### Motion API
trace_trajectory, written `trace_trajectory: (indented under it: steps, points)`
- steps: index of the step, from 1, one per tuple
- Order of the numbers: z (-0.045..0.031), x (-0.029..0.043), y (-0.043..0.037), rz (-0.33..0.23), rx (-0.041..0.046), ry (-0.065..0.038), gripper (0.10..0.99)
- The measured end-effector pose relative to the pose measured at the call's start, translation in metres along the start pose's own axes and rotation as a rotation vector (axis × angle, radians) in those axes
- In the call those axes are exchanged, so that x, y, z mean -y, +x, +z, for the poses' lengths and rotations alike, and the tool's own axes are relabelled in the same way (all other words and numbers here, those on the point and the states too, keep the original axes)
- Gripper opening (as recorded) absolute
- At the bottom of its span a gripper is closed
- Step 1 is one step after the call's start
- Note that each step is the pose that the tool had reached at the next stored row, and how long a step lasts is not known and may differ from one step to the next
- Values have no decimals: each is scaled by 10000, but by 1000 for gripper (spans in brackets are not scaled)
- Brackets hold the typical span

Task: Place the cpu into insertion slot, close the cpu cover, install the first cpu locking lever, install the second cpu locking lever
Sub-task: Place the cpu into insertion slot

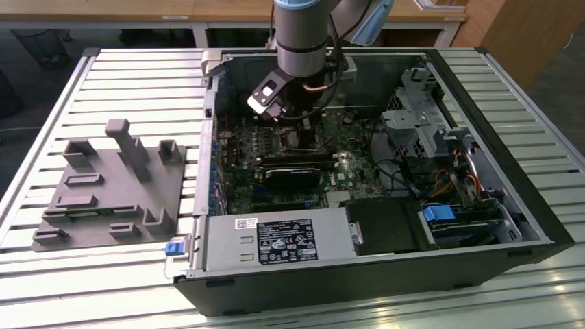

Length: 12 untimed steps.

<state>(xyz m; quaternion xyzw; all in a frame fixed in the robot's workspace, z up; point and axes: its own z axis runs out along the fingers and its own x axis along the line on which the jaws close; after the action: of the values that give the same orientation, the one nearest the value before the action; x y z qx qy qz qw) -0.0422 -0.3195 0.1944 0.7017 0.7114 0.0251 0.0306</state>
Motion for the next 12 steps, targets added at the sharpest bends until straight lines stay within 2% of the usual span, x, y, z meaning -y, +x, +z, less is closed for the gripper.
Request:
trace_trajectory:
  steps: [12]
  points:
    - [20, 1, 7, 0, 2, 0, 553]
